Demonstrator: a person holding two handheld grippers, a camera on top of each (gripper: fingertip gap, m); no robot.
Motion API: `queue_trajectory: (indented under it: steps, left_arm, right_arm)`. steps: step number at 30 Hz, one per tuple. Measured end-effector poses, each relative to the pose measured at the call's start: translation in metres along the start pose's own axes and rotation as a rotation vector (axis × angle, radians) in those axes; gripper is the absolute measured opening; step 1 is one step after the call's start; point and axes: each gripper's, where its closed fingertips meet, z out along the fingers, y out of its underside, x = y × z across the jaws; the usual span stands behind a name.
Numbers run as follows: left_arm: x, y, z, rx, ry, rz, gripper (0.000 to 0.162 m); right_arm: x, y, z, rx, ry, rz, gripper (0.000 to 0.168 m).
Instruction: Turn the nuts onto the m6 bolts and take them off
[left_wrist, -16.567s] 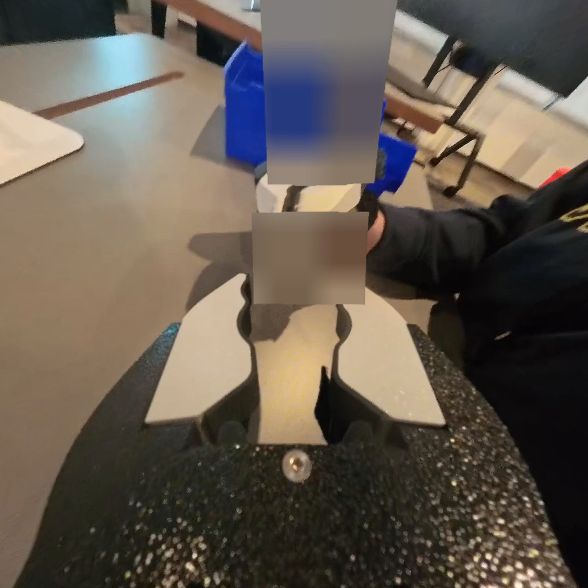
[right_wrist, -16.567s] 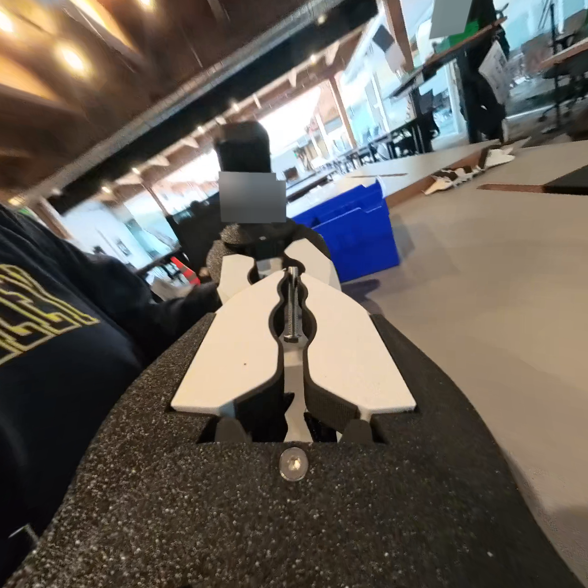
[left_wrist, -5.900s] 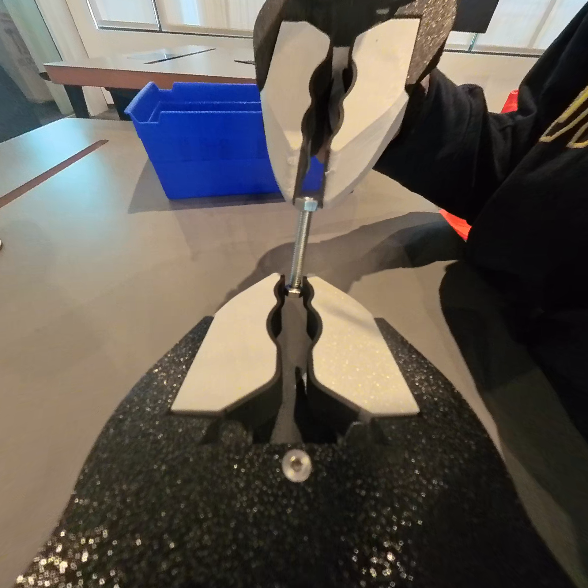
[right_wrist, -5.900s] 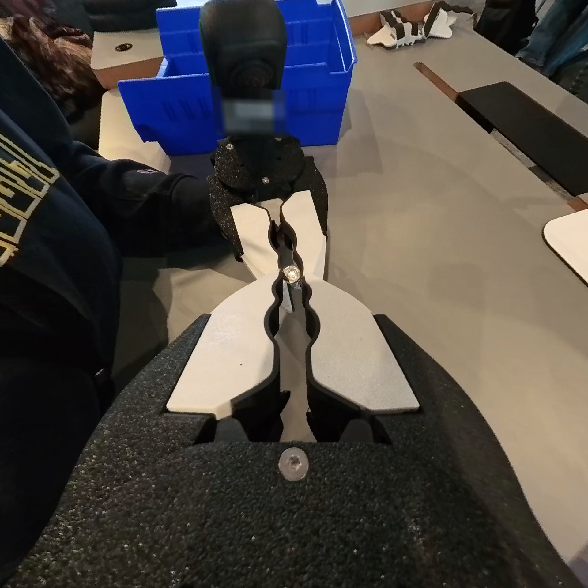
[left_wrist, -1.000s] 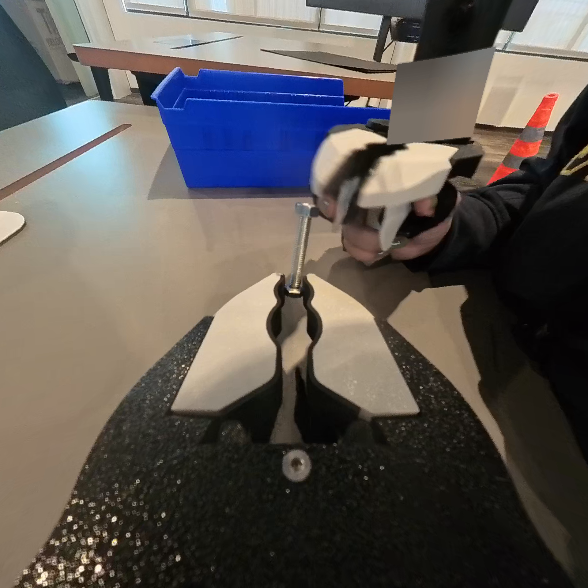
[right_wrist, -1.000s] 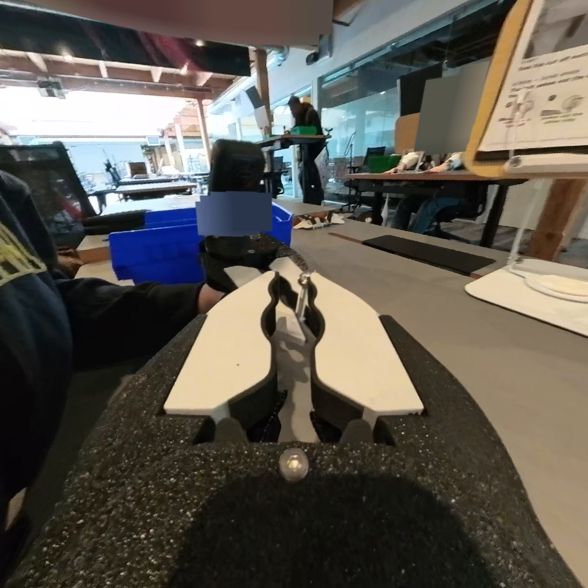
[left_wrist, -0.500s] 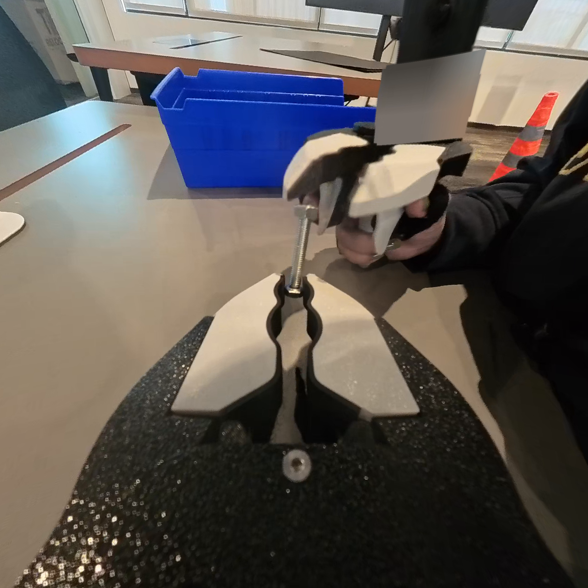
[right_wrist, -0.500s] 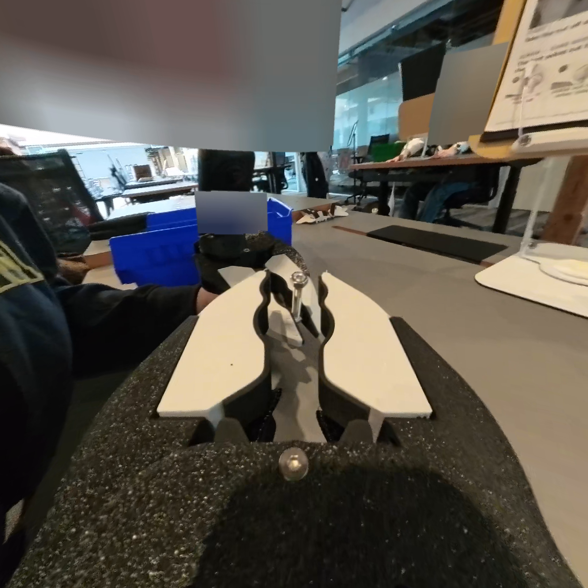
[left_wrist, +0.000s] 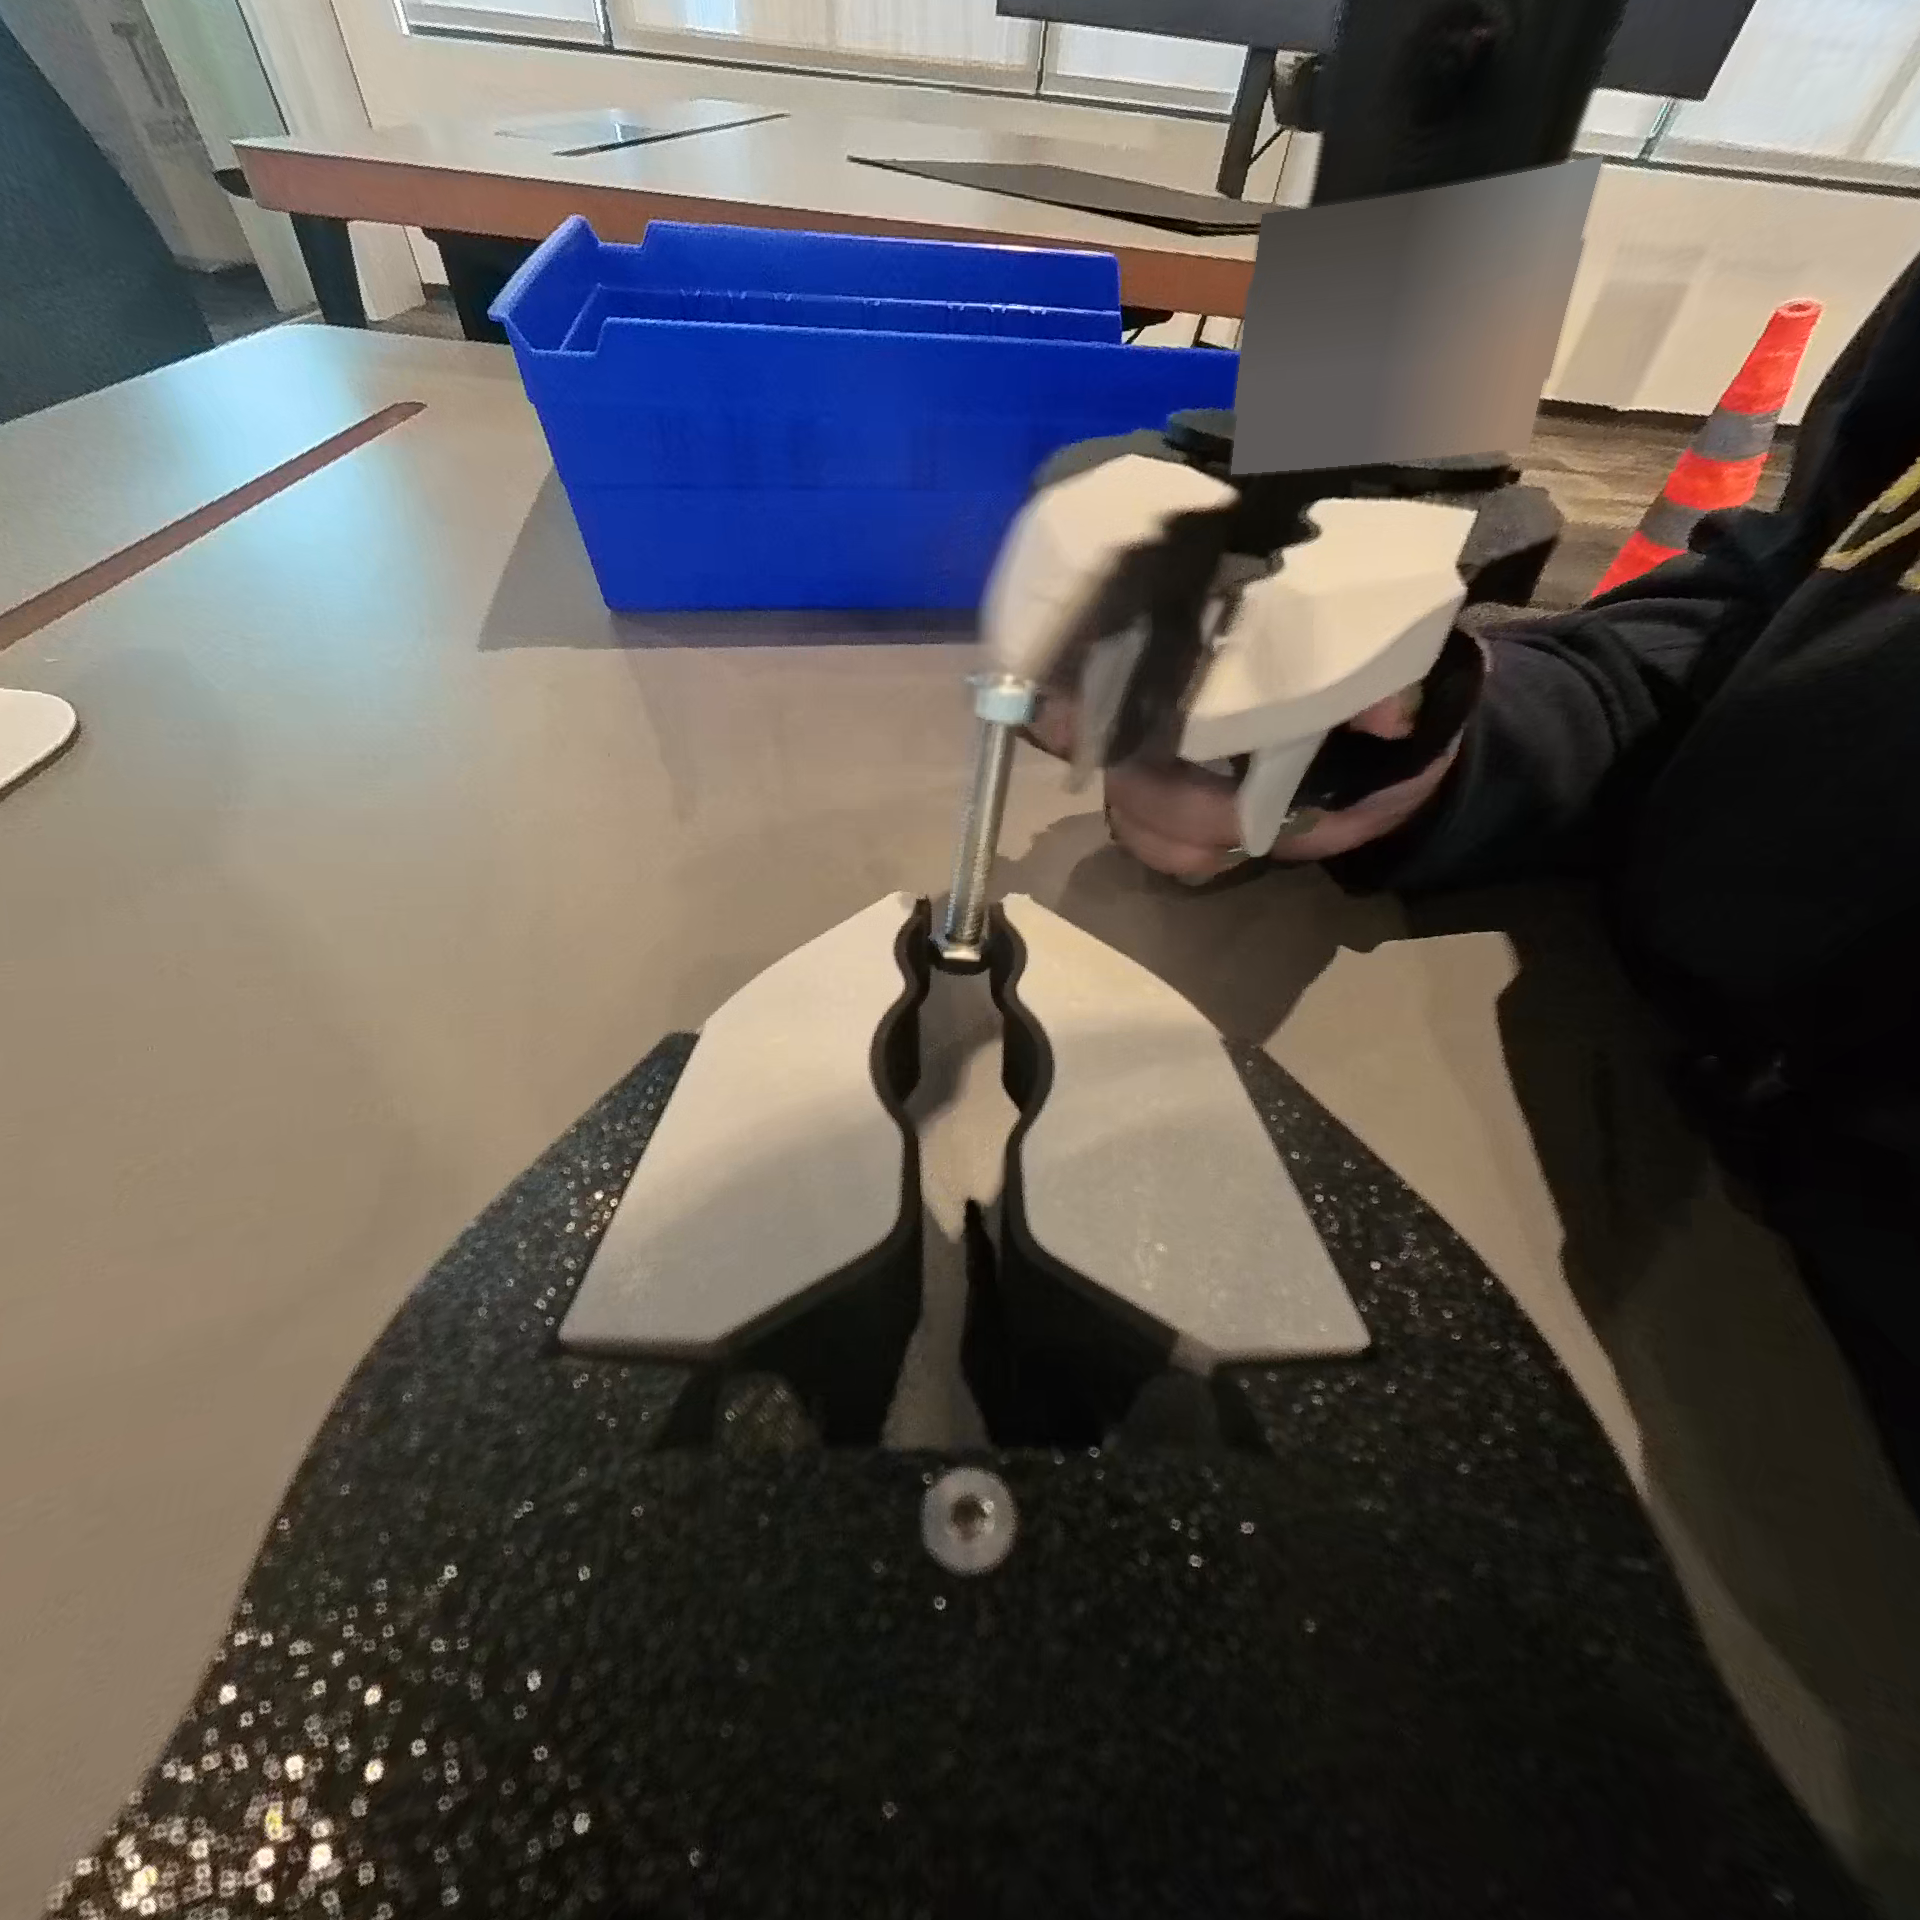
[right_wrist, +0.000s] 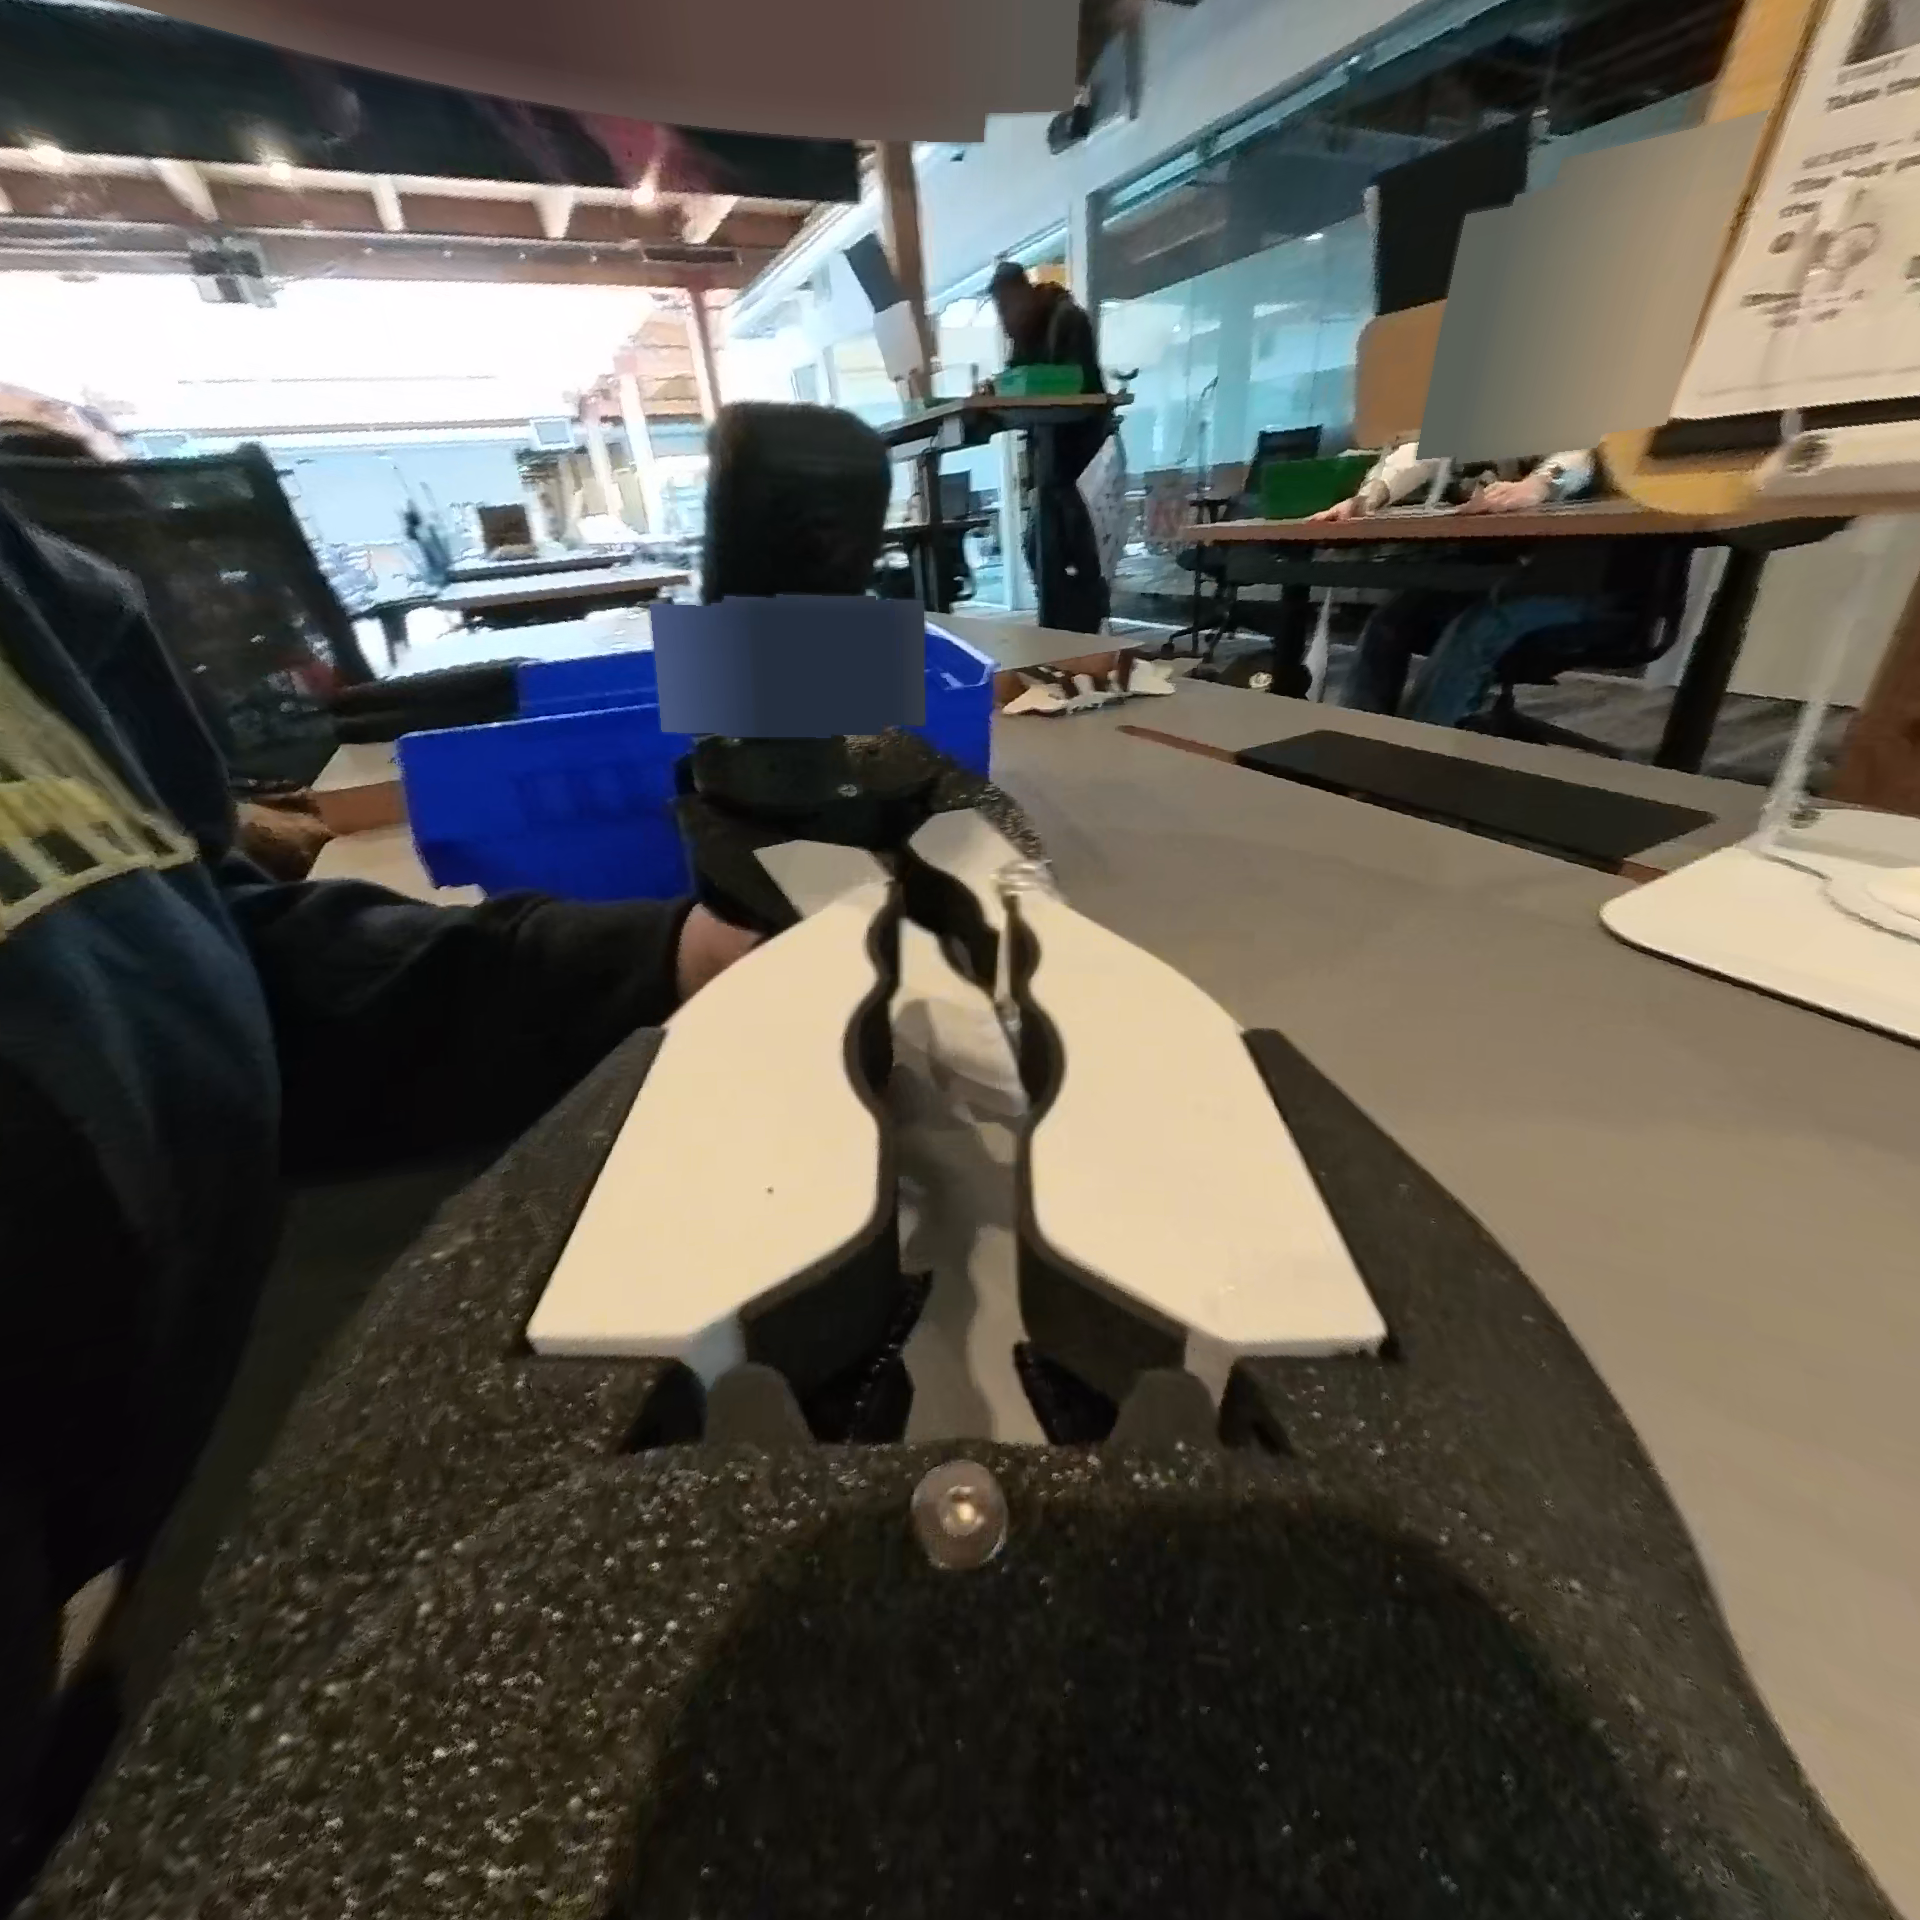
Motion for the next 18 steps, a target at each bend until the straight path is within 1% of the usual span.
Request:
queue_trajectory:
  steps: [1,2,4,7,10,11,13,14,18]
  left_arm:
    - [0.0,0.0,0.0,0.001,0.0,-0.001,0.01]
    - [0.0,0.0,0.0,0.001,0.0,-0.001,0.01]
    - [0.0,0.0,0.0,0.001,0.0,-0.002,0.01]
    - [0.0,0.0,0.0,-0.002,0.002,-0.001,0.01]
    - [0.001,0.001,0.0,-0.007,0.004,0.005,0.01]
    - [0.001,0.001,0.0,-0.008,0.002,0.004,0.01]
    - [0.001,0.001,0.0,-0.007,0.004,0.001,0.01]
    - [0.001,0.001,0.0,-0.006,0.006,-0.002,0.01]
    - [0.001,0.001,0.0,-0.006,0.009,-0.004,0.01]
  right_arm:
    - [-0.005,0.0,-0.002,-0.002,-0.033,-0.003,0.011]
    - [-0.007,-0.001,-0.003,0.007,-0.039,-0.003,0.01]
    - [-0.002,-0.004,-0.006,0.031,-0.003,-0.013,0.013]
    - [0.006,-0.005,-0.004,0.032,0.04,-0.01,0.024]
    - [0.007,0.0,0.0,0.003,0.042,-0.003,0.026]
    - [0.004,0.001,-0.001,-0.001,0.027,-0.004,0.023]
    - [-0.003,0.001,-0.005,0.001,-0.012,-0.01,0.011]
    - [-0.003,0.001,-0.007,0.008,-0.004,-0.009,0.011]
    - [0.008,-0.002,-0.007,0.028,0.058,-0.008,0.022]
